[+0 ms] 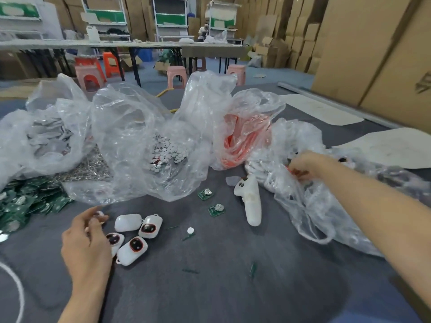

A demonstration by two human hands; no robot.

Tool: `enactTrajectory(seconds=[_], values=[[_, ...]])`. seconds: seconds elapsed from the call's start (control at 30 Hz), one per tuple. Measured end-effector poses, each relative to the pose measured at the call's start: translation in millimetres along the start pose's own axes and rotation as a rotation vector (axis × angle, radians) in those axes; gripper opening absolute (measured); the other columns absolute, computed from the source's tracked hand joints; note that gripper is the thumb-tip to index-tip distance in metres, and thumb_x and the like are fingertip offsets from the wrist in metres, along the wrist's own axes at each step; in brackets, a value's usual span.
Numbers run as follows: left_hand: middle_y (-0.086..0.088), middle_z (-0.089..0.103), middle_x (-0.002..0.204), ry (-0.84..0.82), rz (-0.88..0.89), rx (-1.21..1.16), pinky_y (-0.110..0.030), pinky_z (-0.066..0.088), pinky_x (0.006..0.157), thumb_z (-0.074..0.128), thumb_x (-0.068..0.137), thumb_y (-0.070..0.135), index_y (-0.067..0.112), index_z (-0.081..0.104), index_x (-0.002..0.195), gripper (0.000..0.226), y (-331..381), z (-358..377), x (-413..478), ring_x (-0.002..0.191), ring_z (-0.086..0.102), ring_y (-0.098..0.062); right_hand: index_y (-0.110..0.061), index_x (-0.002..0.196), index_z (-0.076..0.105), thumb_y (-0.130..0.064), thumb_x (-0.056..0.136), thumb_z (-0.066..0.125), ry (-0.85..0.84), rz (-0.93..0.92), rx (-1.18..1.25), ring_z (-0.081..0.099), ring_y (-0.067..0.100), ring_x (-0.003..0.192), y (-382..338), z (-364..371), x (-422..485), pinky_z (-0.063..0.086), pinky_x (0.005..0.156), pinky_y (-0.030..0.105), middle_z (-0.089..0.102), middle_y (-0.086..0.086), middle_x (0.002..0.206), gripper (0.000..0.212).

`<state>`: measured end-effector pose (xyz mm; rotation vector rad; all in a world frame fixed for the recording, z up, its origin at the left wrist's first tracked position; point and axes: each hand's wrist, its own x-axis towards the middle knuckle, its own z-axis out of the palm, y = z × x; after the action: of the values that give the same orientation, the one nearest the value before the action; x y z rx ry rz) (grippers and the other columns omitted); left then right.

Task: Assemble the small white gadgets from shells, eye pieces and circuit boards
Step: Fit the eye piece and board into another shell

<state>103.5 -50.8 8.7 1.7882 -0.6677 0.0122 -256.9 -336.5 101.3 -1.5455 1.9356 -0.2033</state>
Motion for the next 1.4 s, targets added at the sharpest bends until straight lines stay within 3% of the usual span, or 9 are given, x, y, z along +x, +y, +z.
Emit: enactTrajectory(seconds=[0.17,0.37,0.7,0.83,0.93,1.07,1.17,1.3,1.4], values=[[0.004,0.066,0.095,-0.013,0.002,0.024,-0.032,0.034,0.090,0.040,0.097,0.014,0.023,0.060,0.110,0.025,1.5,-1.3,0.0,0.101,0.049,-0.017,-0.006,0.128,0.055,-0.021,0.095,0.047,0.110,-0.244,-0.336,0.054,0.032,0.114,-5.8,21.7,5.3,0.043,0.090,0.030,0.054,0.018,0.132,0.037],[0.004,0.063,0.090,-0.049,0.027,0.074,-0.038,0.037,0.093,0.043,0.097,0.007,0.019,0.060,0.112,0.025,2.3,2.9,1.9,0.107,0.051,-0.027,0.005,0.119,0.050,-0.010,0.090,0.046,0.017,-0.093,-0.203,0.054,0.025,0.070,-12.3,13.0,-0.1,0.043,0.058,0.029,0.056,0.016,0.090,0.033],[0.001,0.066,0.090,-0.047,0.043,0.099,-0.039,0.037,0.092,0.044,0.096,0.006,0.019,0.061,0.111,0.026,0.0,3.1,2.4,0.104,0.052,-0.028,-0.003,0.086,0.052,-0.011,0.095,0.044,-0.174,-0.015,-0.343,0.053,0.021,0.065,-15.1,-10.8,-10.5,0.045,0.057,0.029,0.056,0.013,0.082,0.014],[-0.001,0.068,0.091,-0.066,0.037,0.091,-0.040,0.037,0.093,0.043,0.097,0.008,0.019,0.060,0.112,0.025,-1.6,2.6,3.2,0.104,0.052,-0.028,0.001,0.105,0.052,-0.009,0.092,0.043,-0.128,0.009,-0.371,0.045,0.021,0.057,-18.4,-15.6,-16.8,0.037,0.052,0.030,0.049,0.013,0.075,0.018],[0.002,0.067,0.088,-0.067,0.031,0.079,-0.038,0.037,0.091,0.043,0.097,0.009,0.020,0.060,0.112,0.025,-3.0,1.7,2.9,0.104,0.052,-0.027,0.002,0.099,0.053,-0.024,0.097,0.050,0.097,-0.035,-0.324,0.053,0.026,0.064,-21.8,-21.3,-17.1,0.043,0.062,0.034,0.055,0.016,0.078,0.026],[0.011,0.064,0.082,-0.077,0.027,0.046,-0.038,0.038,0.092,0.043,0.096,0.009,0.024,0.060,0.110,0.026,-1.2,0.8,2.6,0.102,0.054,-0.026,-0.016,0.110,0.063,-0.030,0.099,0.043,0.730,-0.103,0.108,0.060,0.032,0.098,-24.4,-34.0,-27.1,0.040,0.077,0.034,0.066,0.011,0.107,0.027],[-0.001,0.067,0.096,-0.015,0.048,0.013,-0.019,0.036,0.092,0.044,0.095,0.011,0.023,0.060,0.111,0.026,1.3,-5.4,-1.4,0.089,0.052,-0.010,-0.022,0.100,0.063,-0.033,0.099,0.042,1.060,-0.351,0.363,0.057,0.024,0.087,-41.7,-33.5,-65.8,0.035,0.069,0.031,0.068,0.005,0.093,0.025],[0.009,0.063,0.088,0.011,0.249,0.018,0.005,0.031,0.071,0.042,0.091,0.032,0.025,0.063,0.108,0.028,25.6,-14.1,-25.5,0.073,0.052,0.008,-0.025,0.084,0.064,-0.024,0.092,0.056,0.754,-0.904,0.606,0.045,0.003,0.051,-53.3,37.4,-142.1,0.036,0.051,0.019,0.052,-0.011,0.056,0.011],[0.019,0.063,0.090,-0.300,0.461,-0.005,0.000,0.038,0.068,0.053,0.087,0.029,0.036,0.059,0.111,0.026,39.0,-7.9,-56.7,0.078,0.058,0.004,-0.022,0.082,0.070,-0.019,0.090,0.063,0.316,-0.991,0.504,0.049,0.003,0.050,-36.5,141.6,-188.1,0.036,0.052,0.014,0.057,-0.012,0.054,0.010]])
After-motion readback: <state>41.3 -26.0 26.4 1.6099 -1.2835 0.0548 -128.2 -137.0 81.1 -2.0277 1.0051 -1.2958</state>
